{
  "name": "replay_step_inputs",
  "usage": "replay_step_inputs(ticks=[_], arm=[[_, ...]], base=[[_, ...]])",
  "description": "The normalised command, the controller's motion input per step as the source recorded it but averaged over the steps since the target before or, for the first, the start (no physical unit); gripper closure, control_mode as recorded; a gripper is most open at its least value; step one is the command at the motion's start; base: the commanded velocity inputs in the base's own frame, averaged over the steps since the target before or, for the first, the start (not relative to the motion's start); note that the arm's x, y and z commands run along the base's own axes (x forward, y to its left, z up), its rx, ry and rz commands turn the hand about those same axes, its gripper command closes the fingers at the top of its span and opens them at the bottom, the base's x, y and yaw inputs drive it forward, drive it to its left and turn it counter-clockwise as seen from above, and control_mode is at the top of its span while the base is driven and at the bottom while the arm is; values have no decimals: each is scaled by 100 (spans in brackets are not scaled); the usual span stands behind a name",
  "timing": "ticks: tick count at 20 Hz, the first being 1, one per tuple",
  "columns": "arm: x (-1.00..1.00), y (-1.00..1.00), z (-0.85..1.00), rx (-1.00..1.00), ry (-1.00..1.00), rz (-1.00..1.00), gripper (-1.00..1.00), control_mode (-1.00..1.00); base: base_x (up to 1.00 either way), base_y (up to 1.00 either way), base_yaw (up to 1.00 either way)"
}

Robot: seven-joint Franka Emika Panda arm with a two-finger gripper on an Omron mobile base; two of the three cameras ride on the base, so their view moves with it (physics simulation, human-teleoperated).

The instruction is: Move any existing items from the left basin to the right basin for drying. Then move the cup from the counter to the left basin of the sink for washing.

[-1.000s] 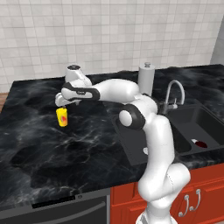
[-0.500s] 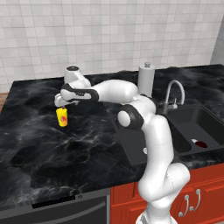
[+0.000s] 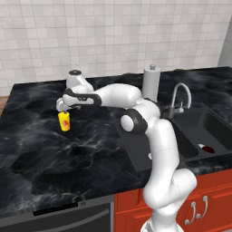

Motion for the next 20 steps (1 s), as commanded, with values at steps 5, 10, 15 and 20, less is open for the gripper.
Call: replay_step_inputs(ticks=[5, 10, 15, 20], arm=[[6, 4, -3, 0, -1, 0, -100, -100], [7, 7, -2, 0, 0, 0, -100, -100], [4, 5, -2, 0, 0, 0, -100, -100], [1, 4, -2, 0, 0, 0, -100, -100]], base=[[0, 0, 0], [0, 0, 0], [0, 0, 0], [0, 0, 0]])
